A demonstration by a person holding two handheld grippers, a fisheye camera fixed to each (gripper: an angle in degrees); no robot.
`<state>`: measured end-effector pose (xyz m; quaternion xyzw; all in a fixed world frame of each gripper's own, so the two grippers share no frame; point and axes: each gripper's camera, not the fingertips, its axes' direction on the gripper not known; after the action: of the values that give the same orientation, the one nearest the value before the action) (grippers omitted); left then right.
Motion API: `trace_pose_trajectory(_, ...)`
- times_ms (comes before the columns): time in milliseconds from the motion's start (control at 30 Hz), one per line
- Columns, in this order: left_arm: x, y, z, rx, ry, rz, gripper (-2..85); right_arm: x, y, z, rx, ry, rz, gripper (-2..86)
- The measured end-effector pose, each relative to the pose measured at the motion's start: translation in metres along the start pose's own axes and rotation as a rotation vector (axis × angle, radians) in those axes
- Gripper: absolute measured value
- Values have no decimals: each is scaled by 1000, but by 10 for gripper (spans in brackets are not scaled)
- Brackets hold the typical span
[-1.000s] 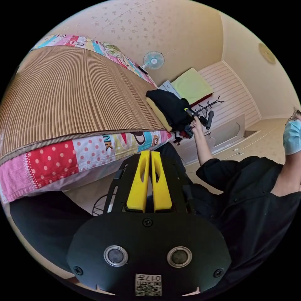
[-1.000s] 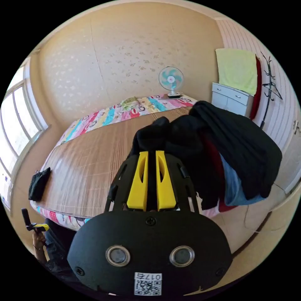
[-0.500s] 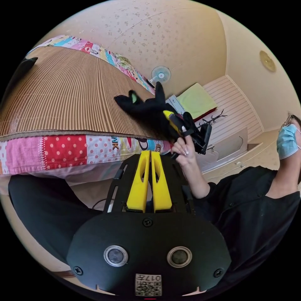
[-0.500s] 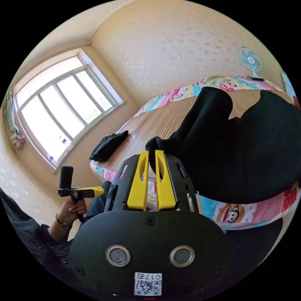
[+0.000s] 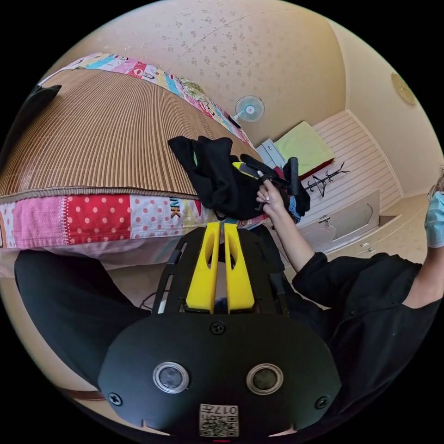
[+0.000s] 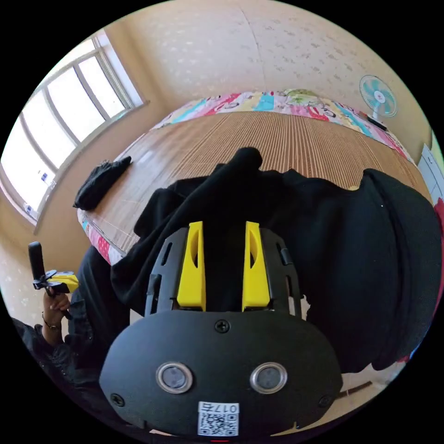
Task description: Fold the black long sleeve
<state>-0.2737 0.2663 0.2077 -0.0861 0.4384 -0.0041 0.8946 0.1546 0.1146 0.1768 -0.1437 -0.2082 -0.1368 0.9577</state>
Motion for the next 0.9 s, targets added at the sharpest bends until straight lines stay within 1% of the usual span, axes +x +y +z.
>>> trace_pose_trajectory(33,-1,-4,8,-9,5,-19,-5,-7,3,-5,60,25,-22,89)
trace_pose_trajectory(67,-2,-6,11,-10,8,-27,-4,-16,4,-12,51,34,-53,66)
trace_pose_trajectory(100,-2,-10,14,-1,9,-35,-3,-23,9,-24,46,85,-38,50)
trace_pose_trajectory(133,-2,-15,16,11,0,-41,-1,-27,15,-32,64,104,-32,47)
trace_pose_trajectory(167,-3,-18,17,14,-7,-45,0,-34,31,-52,122,123,-28,41)
trace_pose_trajectory(233,-6,-35,20,19,-26,-51,5,-40,63,-82,210,100,-8,37)
trace_pose_trajectory(300,-9,-55,25,20,-27,-42,14,-39,106,-101,272,26,24,33)
trace_pose_trajectory(333,-10,-72,30,24,-20,-18,22,-38,116,-100,268,19,37,33)
trace_pose_trajectory(400,-9,-102,41,26,-25,24,34,-34,135,-84,171,48,61,32)
trace_pose_trajectory(433,-8,-127,51,21,-48,51,40,-32,144,-68,80,94,63,32)
trace_pose_trajectory(467,-7,-140,57,18,-64,65,43,-29,153,-56,32,129,53,31)
trace_pose_trajectory(500,-7,-167,69,10,-94,92,49,-27,159,-53,26,120,45,31)
trace_pose_trajectory(600,-10,-240,108,-21,-85,169,69,-22,160,-58,43,83,51,31)
trace_pose_trajectory(667,-17,-282,134,-61,-143,180,80,-14,158,-59,38,57,57,30)
trace_pose_trajectory(733,-34,-326,164,-91,-262,163,94,-8,159,-58,36,40,68,30)
trace_pose_trajectory(800,-53,-349,185,-147,-347,135,101,-4,161,-57,47,28,71,30)
trace_pose_trajectory(833,-68,-358,202,-225,-356,99,108,-1,164,-56,53,25,72,29)
trace_pose_trajectory(867,-75,-360,210,-262,-358,78,111,4,166,-55,62,14,75,29)
trace_pose_trajectory(900,-78,-358,211,-231,-358,88,112,10,168,-54,68,-6,88,29)
